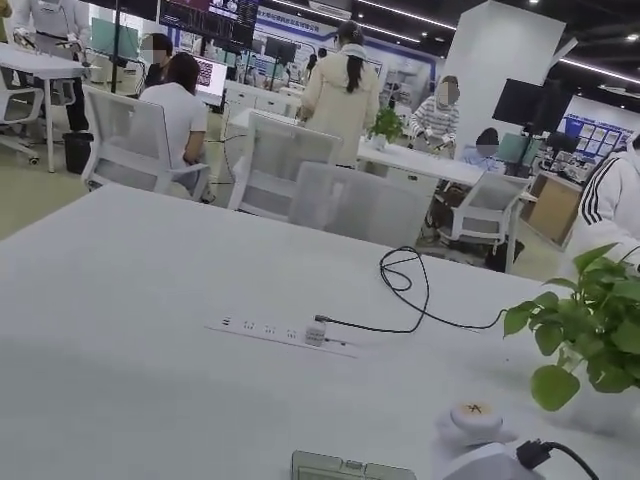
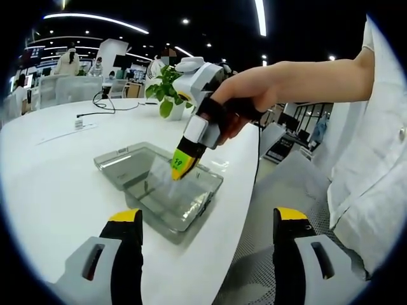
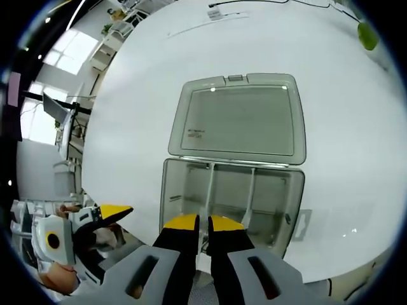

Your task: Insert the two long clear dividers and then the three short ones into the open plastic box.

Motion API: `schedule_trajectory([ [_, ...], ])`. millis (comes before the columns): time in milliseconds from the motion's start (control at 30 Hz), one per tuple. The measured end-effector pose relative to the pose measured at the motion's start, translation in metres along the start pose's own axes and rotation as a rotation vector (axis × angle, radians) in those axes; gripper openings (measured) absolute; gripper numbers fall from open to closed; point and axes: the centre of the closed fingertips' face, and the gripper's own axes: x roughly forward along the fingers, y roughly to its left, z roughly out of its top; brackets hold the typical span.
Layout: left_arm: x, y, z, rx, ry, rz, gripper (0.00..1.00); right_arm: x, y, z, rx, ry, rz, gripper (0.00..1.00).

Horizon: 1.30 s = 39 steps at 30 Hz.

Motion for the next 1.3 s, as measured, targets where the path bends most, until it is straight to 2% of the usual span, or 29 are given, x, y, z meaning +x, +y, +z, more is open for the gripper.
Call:
schedule_trajectory([
  [200,0.0,0.0,-0.001,0.001,0.002,-0.001,0.86,0.003,0.003,0.001,-0.044,0.009,-0.023,0.07],
  [233,0.0,0.0,-0.001,0.002,0.003,-0.001,0.86,0.003,0.003,0.001,-0.073,0.013,-0.038,0.07],
  [367,-0.001,-0.001,-0.001,0.002,0.001,-0.002,0.88,0.004,0.006,0.002,-0.115,0.015,-0.051,0.07],
  [600,-0.001,0.001,-0.004,0.002,0.008,0.001,0.88,0.007,0.013,0.004,-0.165,0.015,-0.053,0.08],
  [1000,-0.001,0.001,-0.007,0.003,0.018,0.004,0.89,0.014,0.013,0.007,-0.192,-0.012,-0.04,0.09],
  [1200,-0.001,0.001,-0.007,-0.002,0.015,0.009,0.87,0.013,0.009,0.006,-0.177,-0.033,-0.082,0.07],
  [1300,-0.001,0.001,-0.008,-0.005,0.014,0.007,0.87,0.013,0.012,0.007,-0.202,-0.052,-0.109,0.07],
])
